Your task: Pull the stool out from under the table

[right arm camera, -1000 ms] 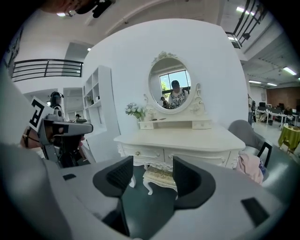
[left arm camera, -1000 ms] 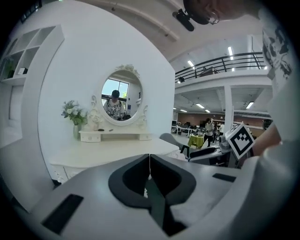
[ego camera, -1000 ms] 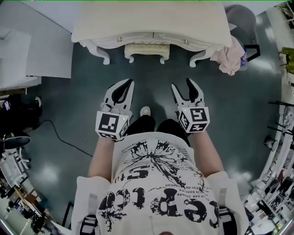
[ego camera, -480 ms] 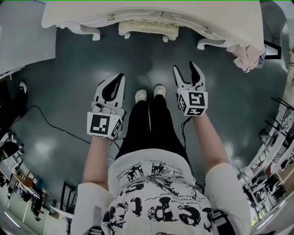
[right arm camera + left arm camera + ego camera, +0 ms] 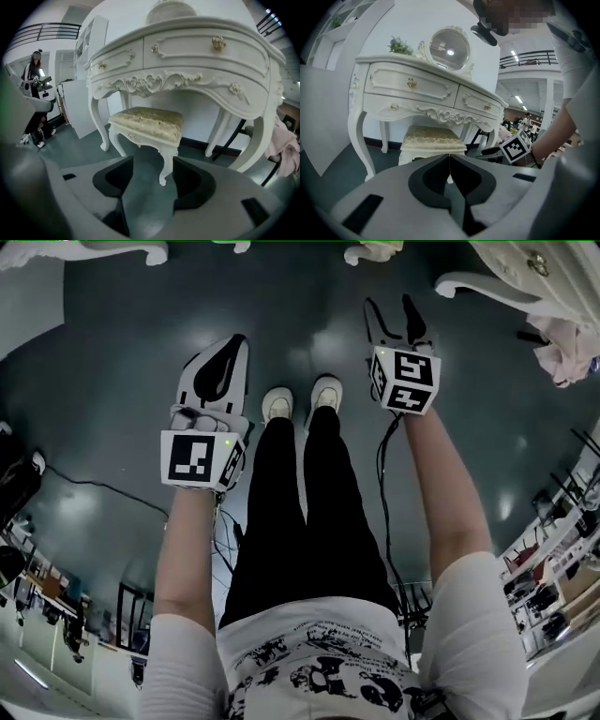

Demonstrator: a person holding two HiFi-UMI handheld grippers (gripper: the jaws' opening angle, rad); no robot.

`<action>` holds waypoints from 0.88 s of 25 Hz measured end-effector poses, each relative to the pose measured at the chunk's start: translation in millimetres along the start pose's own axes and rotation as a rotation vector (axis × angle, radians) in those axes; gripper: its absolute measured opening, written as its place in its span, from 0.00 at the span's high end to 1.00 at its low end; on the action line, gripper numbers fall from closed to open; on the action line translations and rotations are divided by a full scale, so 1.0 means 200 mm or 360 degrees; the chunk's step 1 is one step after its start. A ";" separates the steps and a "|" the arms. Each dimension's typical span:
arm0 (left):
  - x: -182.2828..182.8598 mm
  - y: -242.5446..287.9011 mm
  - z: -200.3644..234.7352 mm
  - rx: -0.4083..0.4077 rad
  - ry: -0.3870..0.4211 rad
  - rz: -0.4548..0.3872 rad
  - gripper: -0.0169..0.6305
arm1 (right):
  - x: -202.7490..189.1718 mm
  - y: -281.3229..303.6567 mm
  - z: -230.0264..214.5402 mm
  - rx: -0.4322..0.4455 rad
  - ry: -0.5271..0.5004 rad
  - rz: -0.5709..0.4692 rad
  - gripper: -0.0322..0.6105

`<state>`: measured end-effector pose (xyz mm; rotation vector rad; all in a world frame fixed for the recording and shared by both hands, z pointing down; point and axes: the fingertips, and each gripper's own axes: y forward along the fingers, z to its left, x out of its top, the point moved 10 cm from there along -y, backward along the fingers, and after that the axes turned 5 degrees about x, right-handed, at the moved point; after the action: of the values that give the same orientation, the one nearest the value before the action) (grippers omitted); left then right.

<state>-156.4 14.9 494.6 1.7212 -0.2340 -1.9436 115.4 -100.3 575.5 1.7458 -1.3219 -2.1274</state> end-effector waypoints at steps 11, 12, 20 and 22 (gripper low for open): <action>-0.39 0.43 0.01 -0.0111 -0.0034 -0.0039 0.94 | -0.24 0.57 -0.22 -0.0176 -0.0064 0.0011 0.55; -0.41 0.46 0.01 -0.0114 -0.0030 -0.0039 0.94 | -0.25 0.61 -0.23 -0.0185 -0.0087 0.0016 0.55; -0.47 0.60 0.05 -0.0144 -0.0024 -0.0066 0.94 | -0.23 0.86 -0.31 -0.0308 -0.0145 0.0016 0.55; -0.46 0.62 0.06 -0.0149 -0.0019 -0.0076 0.94 | -0.22 0.91 -0.33 -0.0311 -0.0138 0.0012 0.54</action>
<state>-130.2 -47.8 635.2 1.6691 -0.1055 -1.9674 106.6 -225.0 728.4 1.5878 -1.0931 -2.2653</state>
